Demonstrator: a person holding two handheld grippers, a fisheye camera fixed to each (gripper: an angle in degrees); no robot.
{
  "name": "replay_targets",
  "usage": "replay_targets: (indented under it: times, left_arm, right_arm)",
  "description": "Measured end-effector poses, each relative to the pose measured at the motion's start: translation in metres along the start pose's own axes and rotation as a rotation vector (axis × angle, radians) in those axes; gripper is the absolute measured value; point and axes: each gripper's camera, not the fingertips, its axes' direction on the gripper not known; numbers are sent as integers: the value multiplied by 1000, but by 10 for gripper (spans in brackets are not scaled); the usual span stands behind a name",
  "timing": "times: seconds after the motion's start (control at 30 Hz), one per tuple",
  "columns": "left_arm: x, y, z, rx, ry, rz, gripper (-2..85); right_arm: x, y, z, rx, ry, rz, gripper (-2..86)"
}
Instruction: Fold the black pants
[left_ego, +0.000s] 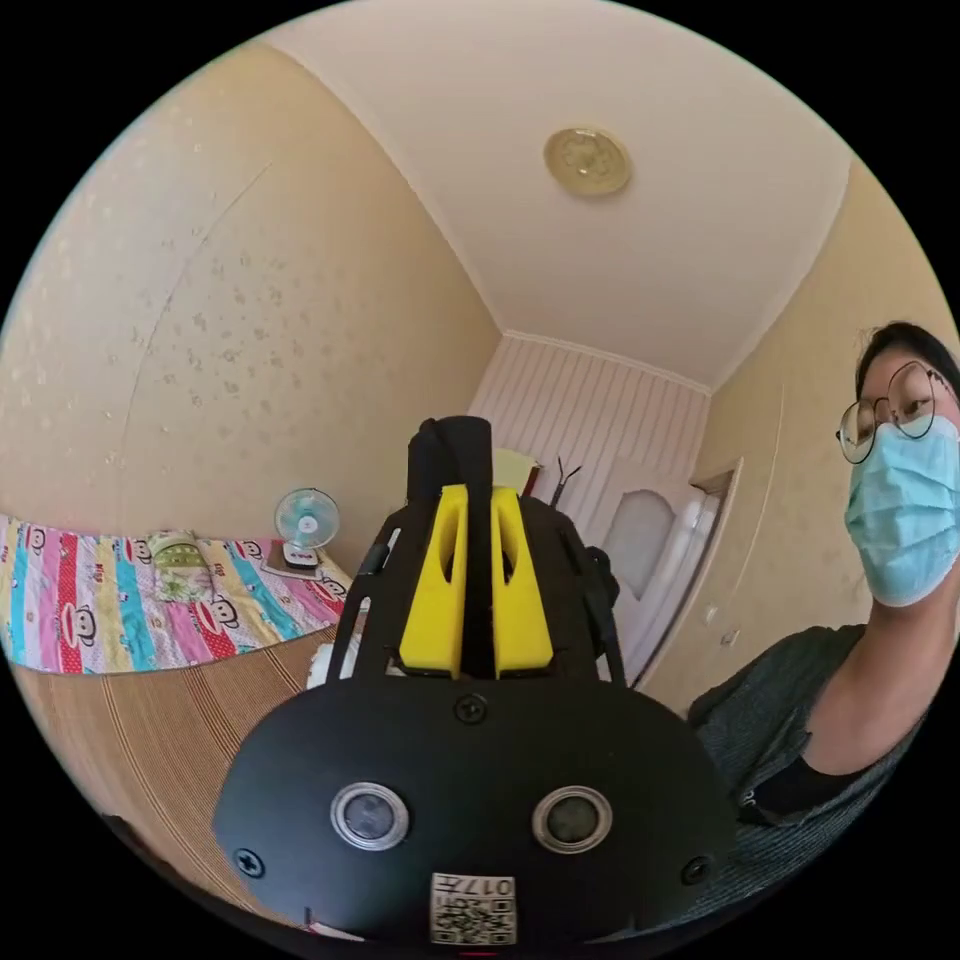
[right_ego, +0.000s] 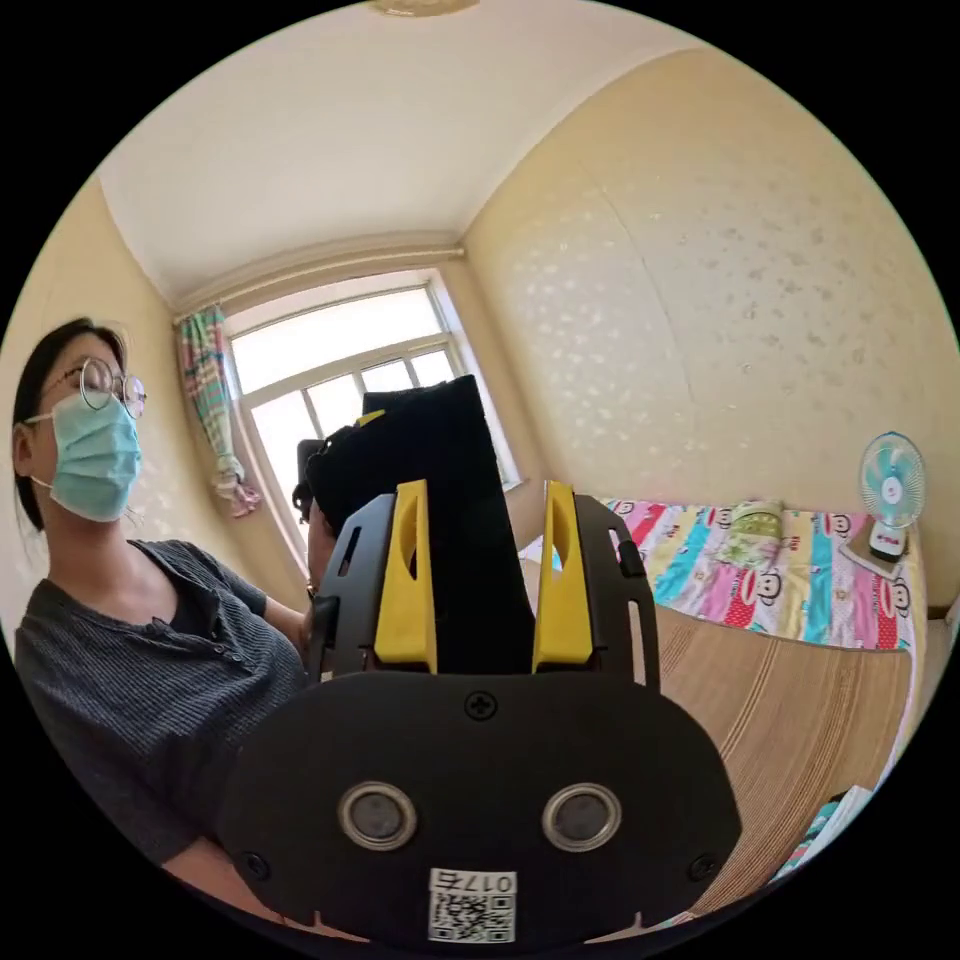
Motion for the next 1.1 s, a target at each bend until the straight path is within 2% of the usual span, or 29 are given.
replay_targets:
  times: [0.2,0.27,0.37,0.47,0.57,0.7,0.77,0.97,1.03,1.1]
  left_arm:
    - [44,-11,-2,91,-152,72,40]
    - [50,-17,-1,74,-114,96,40]
    - [53,-27,-4,17,-14,129,41]
    - [44,-40,-20,-45,118,140,40]
    - [37,-55,-58,-46,166,241,41]
    - [26,-80,-101,-132,268,387,41]
    - [18,-89,-117,-135,212,367,41]
    - [40,-99,-137,-6,-204,381,40]
    - [45,-95,-121,6,-334,388,41]
    - [34,-87,-104,11,-370,349,41]
  right_arm:
    - [-91,67,51,26,163,-56,196]
    - [-94,66,64,35,230,-78,191]
    - [-78,42,58,103,315,-46,138]
    - [-61,7,32,161,207,-69,58]
    - [-57,-34,15,162,149,-117,45]
    - [-79,-91,6,175,139,-226,39]
    - [-88,-115,3,173,84,-264,37]
    - [-103,-172,-1,118,45,-280,34]
    - [-95,-174,3,95,86,-244,33]
    - [-72,-167,18,59,197,-208,32]
